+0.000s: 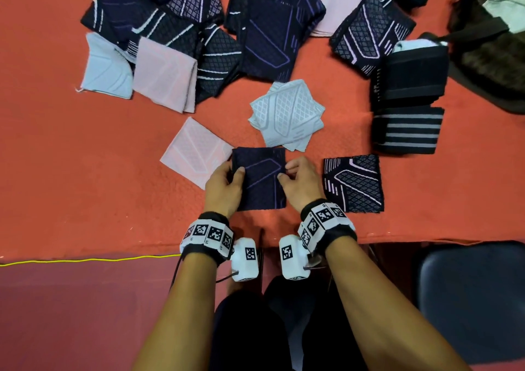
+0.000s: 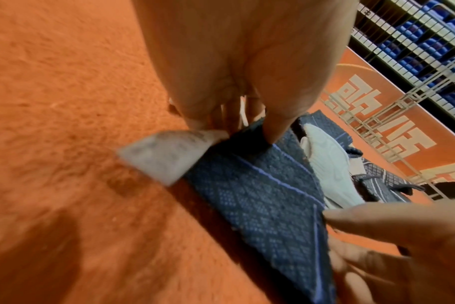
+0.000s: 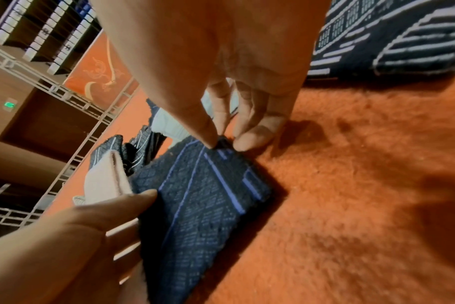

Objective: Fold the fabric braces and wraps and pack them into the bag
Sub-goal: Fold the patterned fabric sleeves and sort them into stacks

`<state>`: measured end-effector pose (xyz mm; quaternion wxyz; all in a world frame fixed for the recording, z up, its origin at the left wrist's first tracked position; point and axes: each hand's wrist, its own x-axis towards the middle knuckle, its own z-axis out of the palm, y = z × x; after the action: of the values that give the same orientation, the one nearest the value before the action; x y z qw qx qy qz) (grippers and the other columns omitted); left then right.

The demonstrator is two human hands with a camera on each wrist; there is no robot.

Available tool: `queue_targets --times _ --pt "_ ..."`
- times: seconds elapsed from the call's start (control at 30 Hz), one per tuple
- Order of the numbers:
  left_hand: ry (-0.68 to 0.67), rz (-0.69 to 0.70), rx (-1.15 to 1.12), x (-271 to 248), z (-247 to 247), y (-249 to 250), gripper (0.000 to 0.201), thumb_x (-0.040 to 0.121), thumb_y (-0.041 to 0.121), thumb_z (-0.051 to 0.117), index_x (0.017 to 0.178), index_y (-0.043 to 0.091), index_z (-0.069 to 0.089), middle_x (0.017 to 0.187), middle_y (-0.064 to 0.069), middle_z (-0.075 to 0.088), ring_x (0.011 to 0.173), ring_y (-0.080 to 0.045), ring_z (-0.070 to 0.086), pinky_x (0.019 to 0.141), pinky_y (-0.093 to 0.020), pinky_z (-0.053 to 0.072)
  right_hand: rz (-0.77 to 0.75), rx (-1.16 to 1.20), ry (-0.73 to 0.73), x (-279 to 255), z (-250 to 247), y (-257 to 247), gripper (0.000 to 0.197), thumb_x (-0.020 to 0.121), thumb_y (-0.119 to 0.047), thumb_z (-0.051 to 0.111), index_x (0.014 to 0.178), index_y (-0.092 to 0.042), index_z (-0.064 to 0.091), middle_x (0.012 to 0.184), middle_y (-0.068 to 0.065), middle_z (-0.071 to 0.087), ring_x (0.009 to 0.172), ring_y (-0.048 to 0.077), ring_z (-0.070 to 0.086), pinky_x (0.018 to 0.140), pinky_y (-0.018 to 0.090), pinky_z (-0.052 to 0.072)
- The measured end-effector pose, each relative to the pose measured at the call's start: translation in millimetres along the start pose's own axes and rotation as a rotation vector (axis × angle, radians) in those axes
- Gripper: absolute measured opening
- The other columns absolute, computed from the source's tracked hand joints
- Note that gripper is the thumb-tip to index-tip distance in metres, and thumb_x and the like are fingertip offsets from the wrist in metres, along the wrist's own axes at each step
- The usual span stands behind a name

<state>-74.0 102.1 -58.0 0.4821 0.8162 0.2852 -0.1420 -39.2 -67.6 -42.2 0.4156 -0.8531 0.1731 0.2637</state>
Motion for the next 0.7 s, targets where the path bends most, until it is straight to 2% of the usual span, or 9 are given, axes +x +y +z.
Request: queue_targets --times 0.1,0.17,0.23,0.33,0.4,0.47,0.6,0.63,0.7 --pt "0.012 0.053 0.023 -0.1 1.2 3.3 0.024 0.098 0.024 0.057 0.075 0.027 0.052 0.076 0.005 0.059 0.067 -0.003 0.054 0.063 -0.023 0.039 0.077 0.029 -0.05 -0.1 2.4 -0.7 0.027 0.094 -0.02 0.067 0.117 -0.015 0.054 0.107 -0.006 0.058 0.092 0.011 0.056 0.079 0.023 0.043" --pt "0.015 0.081 0.025 1.2 2.9 2.0 0.026 0.096 0.027 0.057 0.071 0.027 0.052 0.076 -0.002 0.062 0.07 -0.01 0.059 0.063 -0.027 0.044 0.086 -0.012 -0.079 0.6 2.2 -0.2 0.031 0.095 -0.025 0.065 0.121 -0.012 0.055 0.105 -0.004 0.06 0.094 0.014 0.058 0.082 0.027 0.046" --pt "0.031 0.093 0.068 2.5 2.4 1.1 0.024 0.094 0.033 0.055 0.071 0.03 0.05 0.083 -0.008 0.062 0.079 -0.022 0.059 0.067 -0.03 0.043 0.078 -0.07 -0.1 2.1 1.1 0.5 0.027 0.095 -0.031 0.065 0.114 -0.012 0.06 0.101 0.0 0.065 0.093 0.019 0.063 0.085 0.032 0.051" --pt "0.034 0.028 0.055 3.4 -1.6 4.8 0.015 0.096 0.025 0.059 0.082 0.026 0.056 0.079 0.006 0.061 0.074 -0.008 0.056 0.063 -0.013 0.039 0.052 -0.062 -0.105 3.5 0.0 1.9 0.021 0.094 -0.035 0.065 0.101 -0.016 0.061 0.098 0.001 0.067 0.093 0.019 0.063 0.086 0.034 0.052" --pt "0.034 -0.049 0.016 5.4 -2.9 3.0 0.006 0.095 0.025 0.063 0.092 0.021 0.059 0.082 0.005 0.062 0.077 -0.013 0.059 0.072 -0.022 0.045 0.029 -0.021 -0.069 2.0 0.4 3.0 0.017 0.093 -0.034 0.066 0.099 -0.019 0.06 0.099 0.0 0.067 0.094 0.019 0.063 0.087 0.035 0.052" --pt "0.047 -0.098 -0.037 7.6 -4.1 -0.9 0.015 0.091 0.022 0.067 0.104 0.022 0.06 0.091 0.002 0.067 0.089 -0.02 0.064 0.084 -0.035 0.052 0.02 0.003 -0.044 -0.2 1.9 5.2 0.015 0.093 -0.031 0.068 0.097 -0.021 0.057 0.099 -0.002 0.066 0.094 0.018 0.063 0.086 0.035 0.053" --pt "0.028 -0.129 -0.018 6.6 -3.9 -1.7 0.029 0.088 0.03 0.069 0.116 0.023 0.063 0.095 0.001 0.07 0.091 -0.021 0.066 0.088 -0.036 0.053 0.053 0.059 -0.064 0.7 1.2 9.7 0.017 0.091 -0.028 0.07 0.1 -0.02 0.058 0.098 -0.005 0.064 0.093 0.017 0.064 0.087 0.038 0.055" --pt "0.02 -0.147 -0.031 5.5 -3.7 -1.7 0.029 0.085 0.035 0.07 0.112 0.024 0.065 0.091 0.003 0.069 0.087 -0.021 0.066 0.085 -0.035 0.053 0.061 0.068 -0.073 1.9 0.7 10.5 0.018 0.091 -0.027 0.07 0.101 -0.019 0.059 0.099 -0.004 0.064 0.094 0.017 0.064 0.087 0.037 0.055" --pt "0.0 -0.188 -0.076 4.8 -3.5 -1.4 0.022 0.078 0.044 0.071 0.084 0.024 0.065 0.072 0.006 0.063 0.069 -0.019 0.059 0.073 -0.038 0.05 0.064 0.069 -0.086 3.0 0.0 11.6 0.019 0.092 -0.027 0.069 0.106 -0.017 0.06 0.102 -0.004 0.065 0.096 0.016 0.064 0.086 0.032 0.052"
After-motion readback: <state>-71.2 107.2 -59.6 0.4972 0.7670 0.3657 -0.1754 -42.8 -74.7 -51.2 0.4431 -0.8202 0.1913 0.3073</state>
